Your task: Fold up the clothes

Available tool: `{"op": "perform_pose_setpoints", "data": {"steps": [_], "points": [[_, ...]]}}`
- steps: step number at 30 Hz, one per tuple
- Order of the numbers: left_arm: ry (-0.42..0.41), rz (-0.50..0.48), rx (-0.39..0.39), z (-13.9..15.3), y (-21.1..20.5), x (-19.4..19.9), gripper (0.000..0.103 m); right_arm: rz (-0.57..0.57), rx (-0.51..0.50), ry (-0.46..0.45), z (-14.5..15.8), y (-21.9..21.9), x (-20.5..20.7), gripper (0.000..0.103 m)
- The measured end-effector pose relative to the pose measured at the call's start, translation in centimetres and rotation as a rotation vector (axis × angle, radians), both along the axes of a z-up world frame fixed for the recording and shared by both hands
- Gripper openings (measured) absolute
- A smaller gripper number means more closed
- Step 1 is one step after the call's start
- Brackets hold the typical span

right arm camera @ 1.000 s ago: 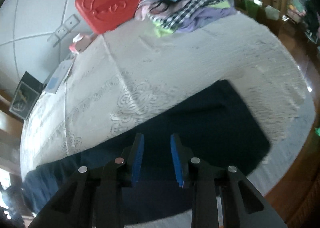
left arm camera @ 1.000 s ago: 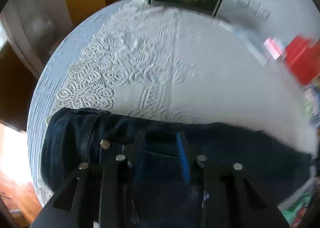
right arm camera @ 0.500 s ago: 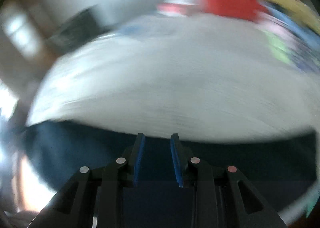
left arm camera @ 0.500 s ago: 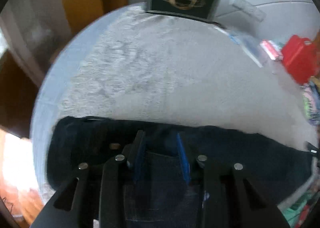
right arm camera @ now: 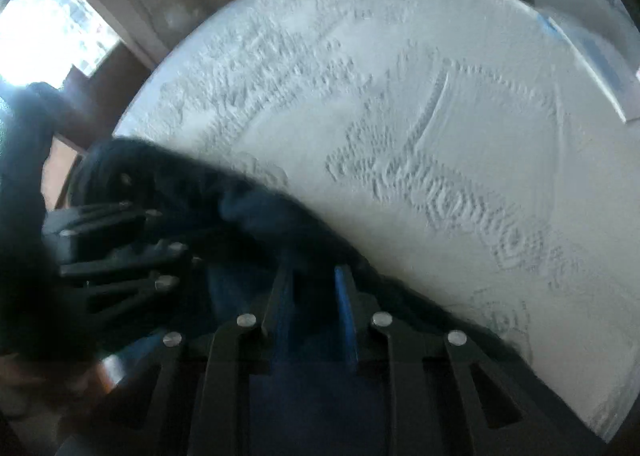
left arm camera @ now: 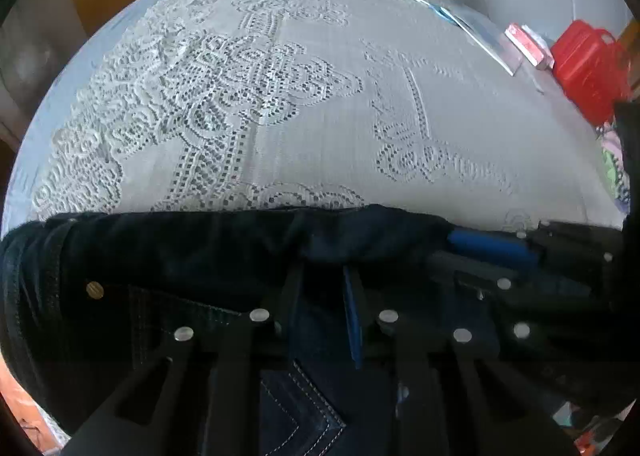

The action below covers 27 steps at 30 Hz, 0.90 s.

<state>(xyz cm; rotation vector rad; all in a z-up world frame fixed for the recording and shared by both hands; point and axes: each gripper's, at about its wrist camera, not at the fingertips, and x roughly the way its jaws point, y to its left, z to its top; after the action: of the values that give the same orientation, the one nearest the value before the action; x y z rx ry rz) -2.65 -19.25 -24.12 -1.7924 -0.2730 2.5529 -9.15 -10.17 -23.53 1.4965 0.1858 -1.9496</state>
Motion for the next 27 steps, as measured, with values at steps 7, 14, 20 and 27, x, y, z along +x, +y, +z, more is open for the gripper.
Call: {"op": "perform_pose_setpoints", "data": {"steps": [7,14,20,27], "points": [[0.042,0.056,-0.045,2.3,-2.4,0.6,0.021,-0.03,-0.065,0.025,1.8,0.1,-0.6,0.02],[0.008,0.077,-0.027,1.6,-3.9,0.7,0.021,-0.016,-0.026,-0.017,-0.5,-1.4,-1.3,0.019],[0.04,0.224,-0.104,3.7,-10.9,5.6,0.022,0.002,-0.115,0.016,2.2,-0.3,1.0,0.021],[0.0,0.316,-0.104,1.0,-15.0,8.5,0.022,0.002,-0.021,-0.039,-1.0,3.3,3.8,0.018]]}}
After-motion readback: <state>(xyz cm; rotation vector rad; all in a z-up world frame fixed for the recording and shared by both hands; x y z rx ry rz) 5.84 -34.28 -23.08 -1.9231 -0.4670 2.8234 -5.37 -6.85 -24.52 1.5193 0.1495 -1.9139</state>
